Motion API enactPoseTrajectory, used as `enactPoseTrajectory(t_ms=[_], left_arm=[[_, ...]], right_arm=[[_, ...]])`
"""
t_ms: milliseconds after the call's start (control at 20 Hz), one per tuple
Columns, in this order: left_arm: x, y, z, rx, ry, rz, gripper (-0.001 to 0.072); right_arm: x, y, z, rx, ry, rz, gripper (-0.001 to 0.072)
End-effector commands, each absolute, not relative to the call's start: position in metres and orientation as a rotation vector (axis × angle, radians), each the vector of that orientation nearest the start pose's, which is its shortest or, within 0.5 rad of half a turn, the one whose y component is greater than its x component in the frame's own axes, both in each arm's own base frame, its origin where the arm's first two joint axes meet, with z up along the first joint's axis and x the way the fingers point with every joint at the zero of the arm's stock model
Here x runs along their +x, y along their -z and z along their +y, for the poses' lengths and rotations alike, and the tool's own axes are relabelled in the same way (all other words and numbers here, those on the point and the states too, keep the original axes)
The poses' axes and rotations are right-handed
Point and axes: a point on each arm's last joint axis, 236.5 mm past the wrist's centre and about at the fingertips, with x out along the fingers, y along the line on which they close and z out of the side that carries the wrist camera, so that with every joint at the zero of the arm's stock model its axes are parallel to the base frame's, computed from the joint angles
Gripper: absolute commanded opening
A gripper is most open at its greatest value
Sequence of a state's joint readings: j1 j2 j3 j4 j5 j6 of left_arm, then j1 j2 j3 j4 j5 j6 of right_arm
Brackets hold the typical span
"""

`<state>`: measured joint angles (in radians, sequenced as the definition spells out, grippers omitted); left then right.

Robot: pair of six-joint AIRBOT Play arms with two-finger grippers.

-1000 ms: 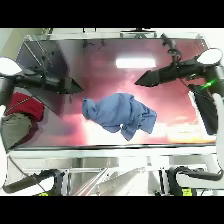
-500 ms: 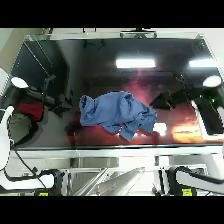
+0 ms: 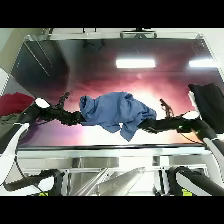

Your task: Fold the shirts.

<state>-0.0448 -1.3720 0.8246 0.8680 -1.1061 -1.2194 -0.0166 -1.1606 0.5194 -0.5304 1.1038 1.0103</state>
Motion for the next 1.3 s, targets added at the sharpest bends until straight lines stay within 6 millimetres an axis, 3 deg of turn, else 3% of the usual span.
enactPoseTrajectory(t_ms=[0,300,350,400,500,550,600,700,850,950,1050,1250], left_arm=[[0.307,0.090,-0.152,-0.415,0.477,1.443,0.0345],[0.307,0.095,-0.141,-0.370,0.457,1.449,0.0345],[0.308,0.094,-0.142,-0.380,0.459,1.446,0.0345],[0.309,0.095,-0.141,-0.376,0.454,1.440,0.0345],[0.316,0.095,-0.139,-0.373,0.438,1.413,0.0346],[0.319,0.095,-0.138,-0.372,0.432,1.402,0.0345],[0.321,0.095,-0.138,-0.372,0.428,1.396,0.0346],[0.323,0.095,-0.137,-0.371,0.423,1.386,0.0346],[0.310,0.083,-0.128,-0.342,0.469,1.467,0.0348],[0.322,0.073,-0.110,-0.360,0.446,1.446,0.0431],[0.341,0.066,-0.098,-0.422,0.417,1.376,0.0433],[0.332,0.084,-0.115,-0.485,0.497,1.402,0.0432]], right_arm=[[0.247,0.081,0.203,0.663,-0.621,1.369,0.0621],[0.233,0.105,0.219,0.696,-0.626,1.461,0.0619],[0.234,0.104,0.224,0.709,-0.641,1.451,0.0555],[0.238,0.101,0.230,0.728,-0.665,1.426,0.0420],[0.247,0.095,0.239,0.779,-0.686,1.383,0.0261],[0.250,0.091,0.242,0.803,-0.691,1.365,0.0106],[0.253,0.089,0.244,0.811,-0.697,1.350,0.0009],[0.255,0.086,0.246,0.827,-0.699,1.342,0.0011],[0.254,0.087,0.246,0.826,-0.699,1.343,0.0012],[0.255,0.087,0.246,0.827,-0.699,1.342,0.0012],[0.255,0.087,0.246,0.827,-0.699,1.342,0.0011],[0.255,0.086,0.246,0.827,-0.698,1.342,0.0012]])
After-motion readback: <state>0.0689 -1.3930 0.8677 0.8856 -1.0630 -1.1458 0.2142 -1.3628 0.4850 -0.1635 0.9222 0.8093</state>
